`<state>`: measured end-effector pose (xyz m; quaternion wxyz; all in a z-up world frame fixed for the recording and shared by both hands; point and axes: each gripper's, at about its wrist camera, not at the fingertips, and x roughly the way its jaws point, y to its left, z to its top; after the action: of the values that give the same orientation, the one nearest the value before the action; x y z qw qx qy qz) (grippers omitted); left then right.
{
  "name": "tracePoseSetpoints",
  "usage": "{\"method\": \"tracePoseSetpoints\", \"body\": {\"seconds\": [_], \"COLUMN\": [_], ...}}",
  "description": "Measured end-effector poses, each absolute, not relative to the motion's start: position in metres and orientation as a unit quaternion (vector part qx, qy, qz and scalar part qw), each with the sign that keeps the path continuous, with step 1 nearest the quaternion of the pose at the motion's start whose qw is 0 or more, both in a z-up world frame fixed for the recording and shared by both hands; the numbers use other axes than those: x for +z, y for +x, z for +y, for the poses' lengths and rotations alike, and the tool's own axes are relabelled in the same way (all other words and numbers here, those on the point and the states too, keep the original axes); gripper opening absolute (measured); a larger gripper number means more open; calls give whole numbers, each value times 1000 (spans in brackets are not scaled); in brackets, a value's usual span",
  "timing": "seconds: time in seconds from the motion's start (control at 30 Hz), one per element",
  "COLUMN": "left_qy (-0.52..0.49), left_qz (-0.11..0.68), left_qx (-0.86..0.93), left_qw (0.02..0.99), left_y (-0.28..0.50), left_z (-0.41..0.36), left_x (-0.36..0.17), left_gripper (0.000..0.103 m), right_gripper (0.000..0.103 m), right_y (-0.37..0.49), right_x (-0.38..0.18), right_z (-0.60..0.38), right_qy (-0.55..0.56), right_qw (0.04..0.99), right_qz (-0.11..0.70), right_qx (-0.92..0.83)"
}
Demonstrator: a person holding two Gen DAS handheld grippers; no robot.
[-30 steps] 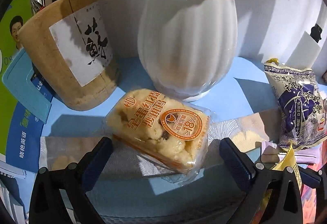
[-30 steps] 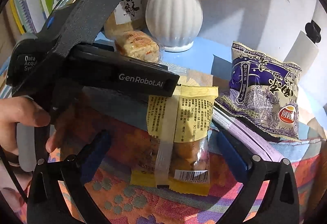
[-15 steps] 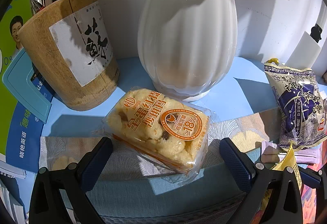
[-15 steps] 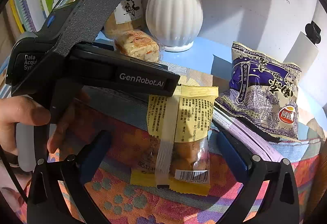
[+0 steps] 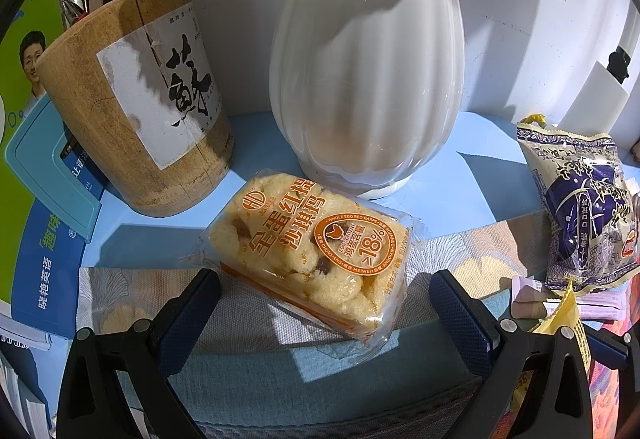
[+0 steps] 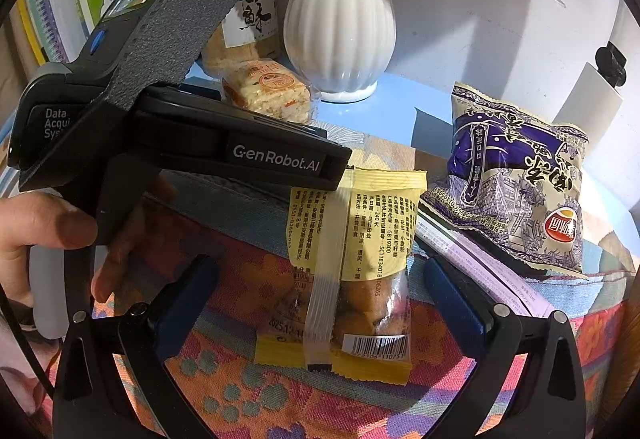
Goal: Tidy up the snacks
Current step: 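Position the left tool around the orange-label cake pack while the right tool aligns on the yellow bread pack, then close the left tool on the orange-label cake pack while the right tool grips the yellow bread pack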
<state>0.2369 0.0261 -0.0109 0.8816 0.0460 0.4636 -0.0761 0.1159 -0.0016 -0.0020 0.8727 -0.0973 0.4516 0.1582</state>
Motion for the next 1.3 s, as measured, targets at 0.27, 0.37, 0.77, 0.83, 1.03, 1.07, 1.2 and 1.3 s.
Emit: {"method": "tracePoseSetpoints", "body": {"seconds": [0.27,0.37,0.77,0.83,1.03,1.07,1.2,1.3], "left_qy": [43,43,27,11,-6,-6,-20,-38], "left_qz": [463,463,436,434,432,431,424,415], "left_qx": [-76,-76,-74,-79,-81,-78,-79,-71], "left_qw": [882,882,897,897,898,899,902,906], "left_y": [235,234,226,226,227,226,217,204], "left_z": [39,40,51,57,68,69,79,92], "left_x": [-12,-13,-4,-3,-3,-3,-5,-3], "left_gripper": [103,103,49,47,43,41,37,28], "right_gripper": [103,103,42,42,42,42,42,42], "right_y": [116,116,104,101,90,90,88,89], "right_x": [-2,-2,14,18,28,29,32,32], "right_z": [-1,-1,-26,-34,-59,-62,-70,-72], "right_qy": [-97,-95,-29,-5,63,72,97,109], "right_qw": [873,872,889,890,893,892,889,887], "right_qz": [452,452,421,413,378,377,371,371], "right_qx": [158,159,178,191,234,238,251,253]}}
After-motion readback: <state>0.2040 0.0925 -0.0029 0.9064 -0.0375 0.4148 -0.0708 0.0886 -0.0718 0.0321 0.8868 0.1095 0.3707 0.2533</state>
